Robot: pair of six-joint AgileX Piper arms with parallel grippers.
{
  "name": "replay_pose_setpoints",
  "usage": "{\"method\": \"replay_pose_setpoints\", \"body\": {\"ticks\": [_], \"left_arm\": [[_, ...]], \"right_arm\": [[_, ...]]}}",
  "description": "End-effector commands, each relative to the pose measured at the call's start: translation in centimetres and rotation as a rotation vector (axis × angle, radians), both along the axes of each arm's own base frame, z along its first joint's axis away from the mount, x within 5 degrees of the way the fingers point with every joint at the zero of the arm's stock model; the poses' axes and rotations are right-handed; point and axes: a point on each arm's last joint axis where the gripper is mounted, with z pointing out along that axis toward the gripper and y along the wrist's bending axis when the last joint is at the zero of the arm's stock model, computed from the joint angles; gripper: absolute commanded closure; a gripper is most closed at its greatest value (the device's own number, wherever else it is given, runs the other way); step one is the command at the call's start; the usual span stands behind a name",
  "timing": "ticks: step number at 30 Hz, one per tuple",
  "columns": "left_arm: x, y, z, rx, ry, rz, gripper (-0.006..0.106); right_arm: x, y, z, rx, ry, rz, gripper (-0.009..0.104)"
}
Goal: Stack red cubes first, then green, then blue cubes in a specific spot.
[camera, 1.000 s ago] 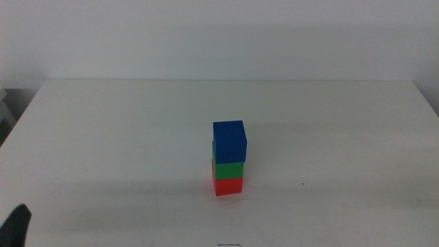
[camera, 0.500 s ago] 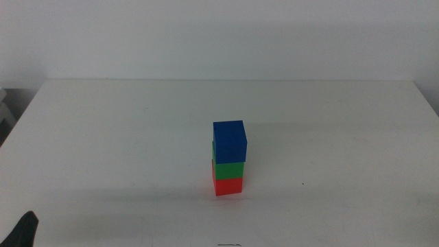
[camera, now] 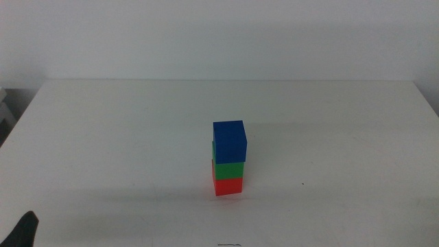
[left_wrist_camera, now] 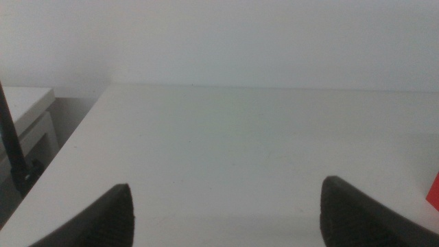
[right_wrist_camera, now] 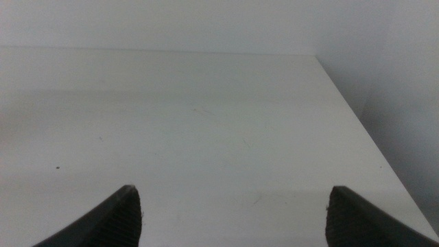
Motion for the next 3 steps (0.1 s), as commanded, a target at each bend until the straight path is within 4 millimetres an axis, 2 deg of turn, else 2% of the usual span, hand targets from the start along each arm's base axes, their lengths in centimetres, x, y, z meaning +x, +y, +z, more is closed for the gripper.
{"method": "replay_pose_setpoints", "body": {"ticks": [1, 3], "left_arm": [[-0.11, 0.05, 0.95, -0.013, -0.106, 0.006, 0.008], [-0.11, 0.05, 0.95, -0.013, -0.106, 0.006, 0.008]], "right_arm": [[-0.08, -0.03, 1.31, -0.017, -0.110, 0.001, 0.013], [-0.08, -0.03, 1.31, -0.017, -0.110, 0.001, 0.013]]}}
